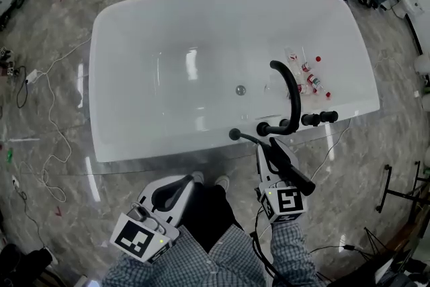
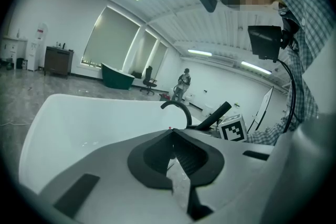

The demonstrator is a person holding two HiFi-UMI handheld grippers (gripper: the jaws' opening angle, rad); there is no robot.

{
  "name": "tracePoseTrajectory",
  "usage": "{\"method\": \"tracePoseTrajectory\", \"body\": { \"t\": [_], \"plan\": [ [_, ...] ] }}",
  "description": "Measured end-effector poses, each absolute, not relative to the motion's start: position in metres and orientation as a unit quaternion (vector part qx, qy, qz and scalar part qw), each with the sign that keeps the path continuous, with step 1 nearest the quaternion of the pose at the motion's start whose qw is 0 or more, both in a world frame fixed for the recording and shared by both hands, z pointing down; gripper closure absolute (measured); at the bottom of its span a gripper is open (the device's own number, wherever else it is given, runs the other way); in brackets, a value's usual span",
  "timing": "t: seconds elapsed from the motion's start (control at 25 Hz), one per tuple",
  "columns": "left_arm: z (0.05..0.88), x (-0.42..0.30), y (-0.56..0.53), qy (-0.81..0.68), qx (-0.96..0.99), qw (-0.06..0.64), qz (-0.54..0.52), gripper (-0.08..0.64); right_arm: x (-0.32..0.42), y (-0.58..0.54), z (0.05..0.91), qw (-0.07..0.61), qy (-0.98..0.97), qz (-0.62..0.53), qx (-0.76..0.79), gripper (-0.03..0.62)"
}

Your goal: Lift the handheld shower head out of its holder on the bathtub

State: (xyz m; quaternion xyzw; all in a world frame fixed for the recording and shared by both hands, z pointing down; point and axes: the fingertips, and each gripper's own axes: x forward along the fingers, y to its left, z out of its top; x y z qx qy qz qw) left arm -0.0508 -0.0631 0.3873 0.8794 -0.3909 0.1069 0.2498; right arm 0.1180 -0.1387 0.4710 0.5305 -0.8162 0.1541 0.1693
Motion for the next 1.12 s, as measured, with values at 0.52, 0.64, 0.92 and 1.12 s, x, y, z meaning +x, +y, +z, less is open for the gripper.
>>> {"method": "tracePoseTrajectory", "body": {
  "t": [0.52,0.64,0.92,1.12],
  "plan": [
    [0.346,-0.051,-0.073,-0.395,0.888,0.22,0.081,0.554,0.138,-0.126,0.431,0.152,-0.809,0.17,0.541,0.471],
    [0.336,-0.054,-0.077,-0.397,0.889,0.216,0.073,0.554,0.133,-0.133,0.402,0.143,-0.814,0.15,0.542,0.471],
    [0.316,-0.053,-0.078,-0.395,0.895,0.196,0.06,0.552,0.138,-0.123,0.37,0.135,-0.817,0.132,0.544,0.471],
    [0.305,-0.053,-0.083,-0.388,0.903,0.179,0.052,0.554,0.135,-0.116,0.352,0.126,-0.82,0.122,0.545,0.471]
  ]
}}
